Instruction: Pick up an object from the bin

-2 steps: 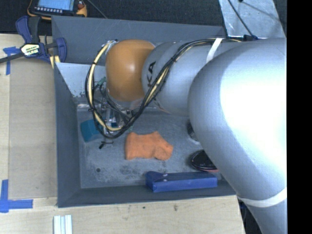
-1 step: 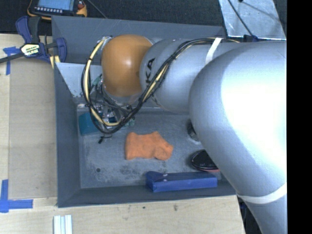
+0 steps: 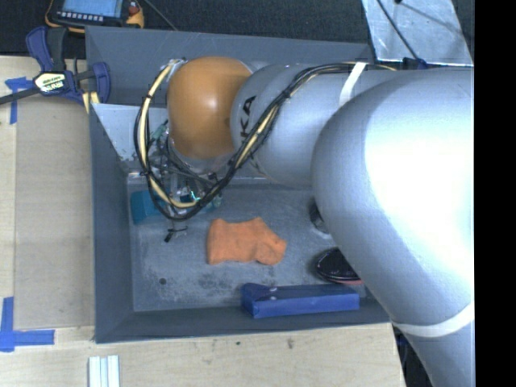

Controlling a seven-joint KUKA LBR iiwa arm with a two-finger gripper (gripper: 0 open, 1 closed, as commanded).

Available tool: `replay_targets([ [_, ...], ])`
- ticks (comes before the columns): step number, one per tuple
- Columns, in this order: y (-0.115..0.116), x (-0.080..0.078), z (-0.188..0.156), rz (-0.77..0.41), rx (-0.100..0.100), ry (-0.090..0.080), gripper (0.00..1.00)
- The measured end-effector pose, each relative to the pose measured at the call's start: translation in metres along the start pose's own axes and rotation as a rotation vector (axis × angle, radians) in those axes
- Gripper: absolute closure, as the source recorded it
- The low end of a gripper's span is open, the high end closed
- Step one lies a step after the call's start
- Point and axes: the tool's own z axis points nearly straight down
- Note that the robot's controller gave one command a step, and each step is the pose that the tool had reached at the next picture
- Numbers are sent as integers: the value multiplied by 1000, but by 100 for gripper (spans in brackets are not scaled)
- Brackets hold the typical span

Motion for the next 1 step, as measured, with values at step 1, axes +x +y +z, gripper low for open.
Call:
replay_targets([
  [1,-1,2,0,-1,2,12,100],
])
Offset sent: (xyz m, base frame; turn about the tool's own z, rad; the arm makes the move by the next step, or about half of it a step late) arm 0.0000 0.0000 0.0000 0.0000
